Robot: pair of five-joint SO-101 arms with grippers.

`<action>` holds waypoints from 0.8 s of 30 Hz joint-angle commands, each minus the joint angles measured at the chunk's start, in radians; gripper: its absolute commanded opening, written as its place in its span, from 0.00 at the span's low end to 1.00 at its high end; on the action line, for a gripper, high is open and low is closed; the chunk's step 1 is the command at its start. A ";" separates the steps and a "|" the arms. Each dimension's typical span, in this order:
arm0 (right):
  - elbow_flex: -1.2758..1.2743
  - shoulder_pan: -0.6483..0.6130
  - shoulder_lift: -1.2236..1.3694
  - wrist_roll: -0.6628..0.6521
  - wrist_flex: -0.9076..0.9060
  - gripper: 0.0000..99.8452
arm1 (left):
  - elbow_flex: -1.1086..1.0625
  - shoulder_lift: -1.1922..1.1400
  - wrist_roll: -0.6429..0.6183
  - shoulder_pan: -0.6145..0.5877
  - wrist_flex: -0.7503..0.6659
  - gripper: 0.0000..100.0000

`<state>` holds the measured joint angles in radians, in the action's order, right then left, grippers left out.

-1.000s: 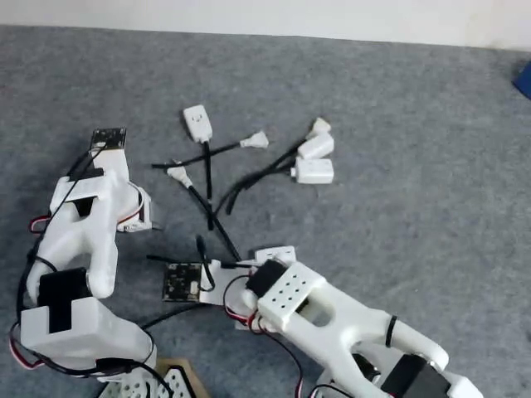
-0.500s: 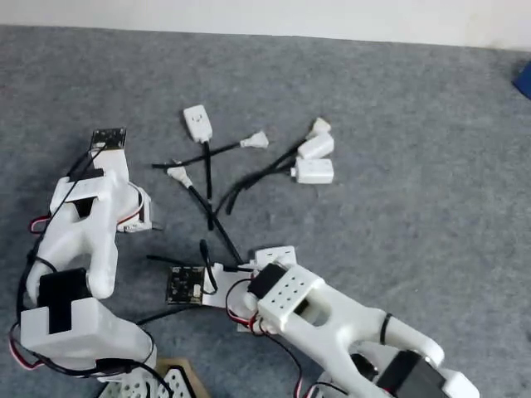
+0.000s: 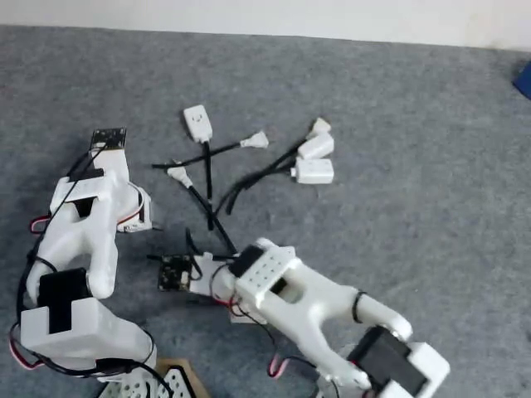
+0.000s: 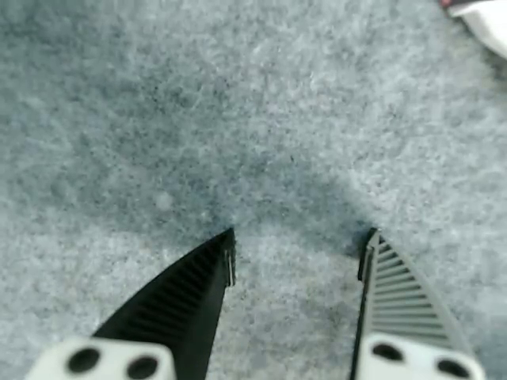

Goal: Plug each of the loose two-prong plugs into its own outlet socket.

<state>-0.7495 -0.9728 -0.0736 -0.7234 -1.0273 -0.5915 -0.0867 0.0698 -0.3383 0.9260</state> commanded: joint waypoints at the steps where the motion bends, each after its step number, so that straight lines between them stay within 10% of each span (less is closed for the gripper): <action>1: 0.107 -0.007 0.004 0.035 -0.185 0.00 | -0.004 -0.002 0.009 -0.013 -0.014 0.25; 10: 0.452 0.042 0.005 0.216 -0.492 0.01 | -0.004 -0.002 0.009 -0.013 -0.014 0.25; 19: 0.961 0.552 0.013 0.750 -0.665 0.01 | 0.001 -0.002 0.018 0.007 -0.009 0.25; 24: 0.958 0.631 0.007 0.890 -0.647 0.01 | 0.019 0.010 0.236 0.174 0.110 0.25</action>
<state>0.1557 -0.3821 -0.0491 0.0836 -1.6763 -0.5808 -0.0867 0.2018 -0.2723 0.9367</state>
